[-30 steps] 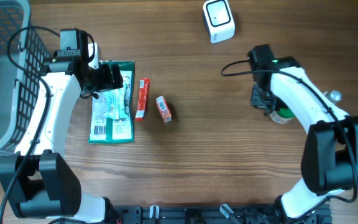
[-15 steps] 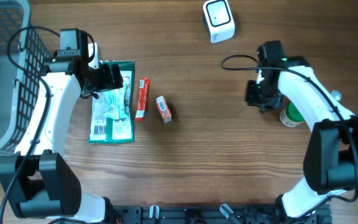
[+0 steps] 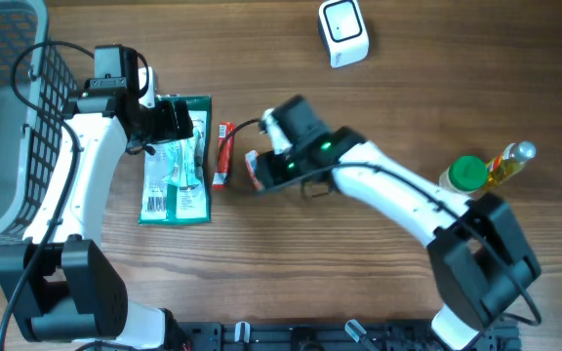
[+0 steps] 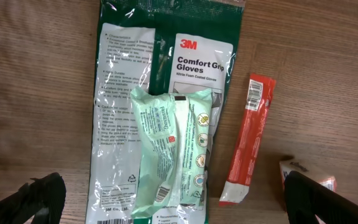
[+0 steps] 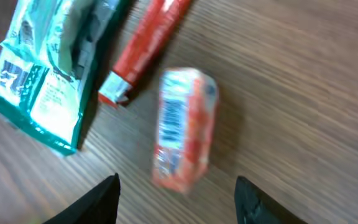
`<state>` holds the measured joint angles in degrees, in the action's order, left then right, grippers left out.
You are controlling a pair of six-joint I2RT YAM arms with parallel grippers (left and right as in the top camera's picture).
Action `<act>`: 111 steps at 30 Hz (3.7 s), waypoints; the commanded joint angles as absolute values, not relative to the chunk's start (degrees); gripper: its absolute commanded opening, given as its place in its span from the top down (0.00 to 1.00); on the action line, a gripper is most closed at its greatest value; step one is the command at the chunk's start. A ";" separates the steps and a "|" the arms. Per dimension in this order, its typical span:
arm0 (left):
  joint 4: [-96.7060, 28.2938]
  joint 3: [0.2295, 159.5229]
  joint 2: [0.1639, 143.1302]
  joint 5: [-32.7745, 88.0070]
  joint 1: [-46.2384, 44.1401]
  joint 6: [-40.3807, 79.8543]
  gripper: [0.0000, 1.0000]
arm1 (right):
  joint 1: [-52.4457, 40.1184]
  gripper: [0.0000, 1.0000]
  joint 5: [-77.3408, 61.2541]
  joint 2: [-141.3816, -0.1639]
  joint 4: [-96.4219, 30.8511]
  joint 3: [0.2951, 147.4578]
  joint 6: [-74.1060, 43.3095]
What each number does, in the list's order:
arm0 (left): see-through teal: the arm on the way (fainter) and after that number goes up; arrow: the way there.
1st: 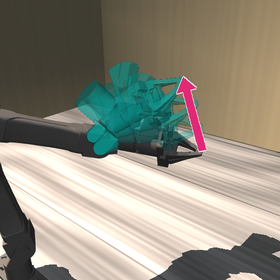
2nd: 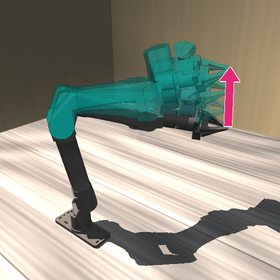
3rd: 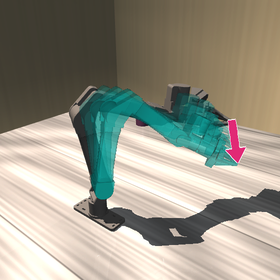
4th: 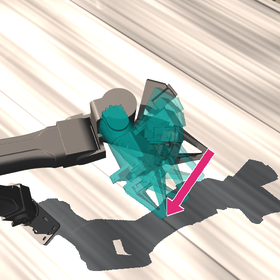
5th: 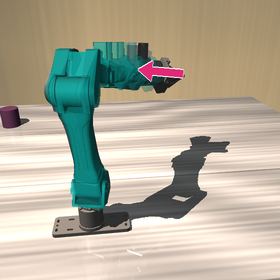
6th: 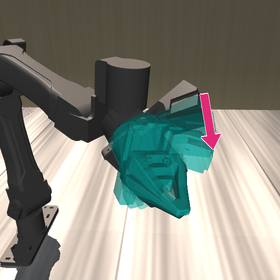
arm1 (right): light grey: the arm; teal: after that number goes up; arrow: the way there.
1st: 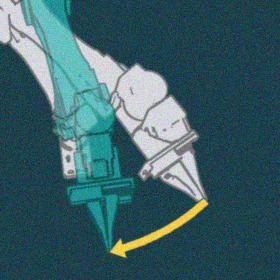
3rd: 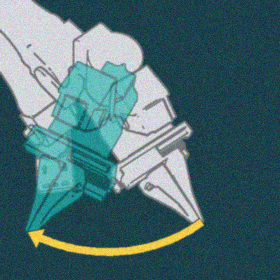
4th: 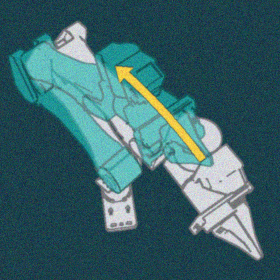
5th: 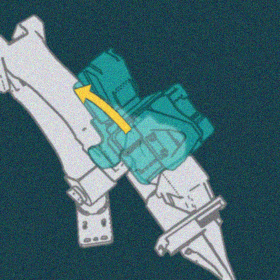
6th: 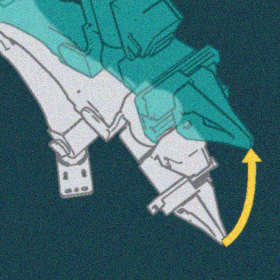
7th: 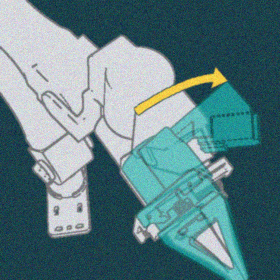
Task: Scan the item barcode
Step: 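Move the right gripper left over the Kleenex tissue pack, then lower the right gripper and grasp the Kleenex pack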
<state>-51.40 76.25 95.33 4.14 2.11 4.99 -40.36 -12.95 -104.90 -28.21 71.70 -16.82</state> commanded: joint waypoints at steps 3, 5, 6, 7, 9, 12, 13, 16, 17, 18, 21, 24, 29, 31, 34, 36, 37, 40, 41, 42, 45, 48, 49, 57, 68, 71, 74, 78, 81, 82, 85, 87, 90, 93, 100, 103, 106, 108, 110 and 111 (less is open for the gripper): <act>-51.44 76.84 94.61 3.77 2.37 4.93 0.00 | -45.71 0.38 0.73 -106.45 -24.18 71.59 -17.15; -51.44 76.84 94.61 3.77 2.37 4.93 0.00 | -46.68 0.38 2.15 -107.37 -22.74 71.59 -17.10; -51.44 76.84 94.61 3.77 2.37 4.93 0.00 | -47.00 0.38 2.11 -108.07 -22.09 71.59 -17.10; -51.44 76.84 94.61 3.77 2.37 4.93 0.00 | -47.11 0.38 2.11 -108.68 -21.87 71.59 -17.15; -51.44 76.84 94.61 3.77 2.37 4.93 0.00 | -47.18 0.43 2.13 -110.63 -21.80 71.59 -17.41; -51.44 76.84 94.61 3.77 2.37 4.93 0.00 | -47.24 0.49 1.56 -111.68 -21.74 71.59 -18.20; -51.44 76.84 94.61 3.77 2.37 4.93 0.00 | -47.24 0.51 1.45 -111.70 -21.69 71.59 -18.20; -51.44 76.84 94.61 3.77 2.37 4.93 0.00 | -47.24 0.66 1.48 -111.70 -21.71 71.59 -18.24; -51.44 76.84 94.61 3.77 2.37 4.93 0.00 | -47.24 0.69 1.48 -111.70 -21.71 71.59 -18.20; -51.44 76.84 94.61 3.77 2.37 4.93 0.00 | -47.24 0.71 1.50 -111.70 -21.71 71.59 -18.20; -51.44 76.84 94.61 3.77 2.37 4.93 0.00 | -47.05 0.80 3.68 -111.37 -21.91 71.61 -18.04; -51.44 76.84 94.61 3.77 2.37 4.93 0.00 | -46.89 0.89 11.62 -107.24 -25.39 71.61 -18.20; -51.44 76.84 94.61 3.77 2.37 4.93 0.00 | -46.65 0.87 22.26 -100.97 -34.24 71.61 -18.20; -51.44 76.84 94.61 3.77 2.37 4.91 0.00 | -46.02 0.83 24.60 -101.10 -38.17 71.59 -18.46; -51.44 76.84 94.61 3.77 2.37 4.91 0.00 | -43.13 0.83 24.58 -101.80 -42.02 71.59 -20.97; -51.44 76.84 94.61 3.77 2.37 4.93 0.00 | -40.47 0.86 24.03 -102.02 -43.22 71.55 -24.75; -51.44 76.84 94.61 3.77 2.37 4.93 0.00 | -39.70 0.87 23.57 -102.02 -43.68 71.53 -25.78; -51.44 76.84 94.61 3.75 2.37 4.93 0.00 | -38.52 0.86 22.41 -102.02 -44.27 71.48 -25.56; -51.44 76.84 94.61 3.77 2.37 4.93 0.00 | -38.50 0.86 22.44 -102.04 -44.18 71.11 -25.50; -51.44 76.84 94.61 3.77 2.37 4.93 0.00 | -38.50 0.86 22.44 -102.04 -44.14 70.76 -25.47; -51.44 76.84 94.61 3.77 2.37 4.93 0.00 | -38.50 0.86 22.44 -102.13 -43.07 68.93 -25.54; -51.44 76.84 94.61 3.77 2.37 4.93 0.00 | -38.50 0.85 22.39 -102.13 -40.80 65.91 -25.58; -51.44 76.84 94.61 3.77 2.37 4.93 0.00 | -38.50 0.85 22.39 -102.13 -39.81 64.93 -25.61; -51.44 76.84 94.61 3.77 2.37 4.93 0.00 | -38.50 0.66 21.96 -102.13 -37.74 63.13 -25.43; -51.44 76.84 94.61 3.77 2.37 4.93 0.00 | -38.50 0.62 13.21 -102.13 -34.96 63.13 -18.98; -51.44 76.84 94.61 3.77 2.37 4.93 0.00 | -38.50 0.59 6.79 -102.13 -32.69 63.13 -18.00; -51.44 76.84 94.61 3.77 2.37 4.93 0.00 | -38.50 0.58 6.72 -102.13 -32.18 63.13 -18.22; -51.44 76.84 94.61 3.77 2.37 4.93 0.00 | -36.58 0.58 5.63 -102.13 -32.36 63.13 -20.38; -51.44 76.84 94.61 3.77 2.37 4.91 0.00 | -31.40 0.59 -2.11 -102.13 -32.42 63.13 -21.10; -51.44 76.84 94.61 3.77 2.37 4.93 0.00 | -29.54 0.59 -4.89 -102.13 -32.56 63.13 -21.10; -51.44 76.84 94.61 3.77 2.37 4.93 0.00 | -26.17 0.59 -8.01 -102.13 -33.76 63.11 -21.34; -51.44 76.84 94.61 3.77 2.37 4.93 0.00 | -25.63 0.59 -7.97 -102.13 -34.61 62.94 -22.50; -51.44 76.84 94.61 3.77 2.37 4.93 0.00 | -25.63 0.62 -7.07 -102.21 -34.76 62.35 -23.62; -51.44 76.84 94.61 3.77 2.37 4.91 0.00 | -25.63 0.66 -6.26 -103.20 -34.65 62.24 -24.18; -51.44 76.84 94.61 3.77 2.37 4.93 0.00 | -25.61 0.67 -6.31 -104.60 -34.52 62.24 -24.64; -51.44 76.84 94.61 3.77 2.37 4.93 0.00 | -25.02 0.67 -6.31 -104.68 -34.52 62.24 -25.56; -51.44 76.84 94.61 3.77 2.37 4.93 0.00 | -24.51 0.68 -6.55 -104.81 -34.52 62.24 -25.52; -51.44 76.84 94.61 3.77 2.37 4.93 0.00 | -24.51 0.71 -6.57 -105.34 -34.50 62.24 -25.54; -51.44 76.84 94.61 3.77 2.37 4.93 0.00 | -24.51 0.72 -7.33 -106.30 -34.41 62.24 -25.71; -51.44 76.84 94.61 3.77 2.37 4.91 0.00 | -24.51 0.72 -8.47 -106.48 -34.09 62.24 -25.71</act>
<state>-51.40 76.25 95.33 4.12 2.11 4.99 -24.69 -6.17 -104.31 -34.59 63.02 -24.82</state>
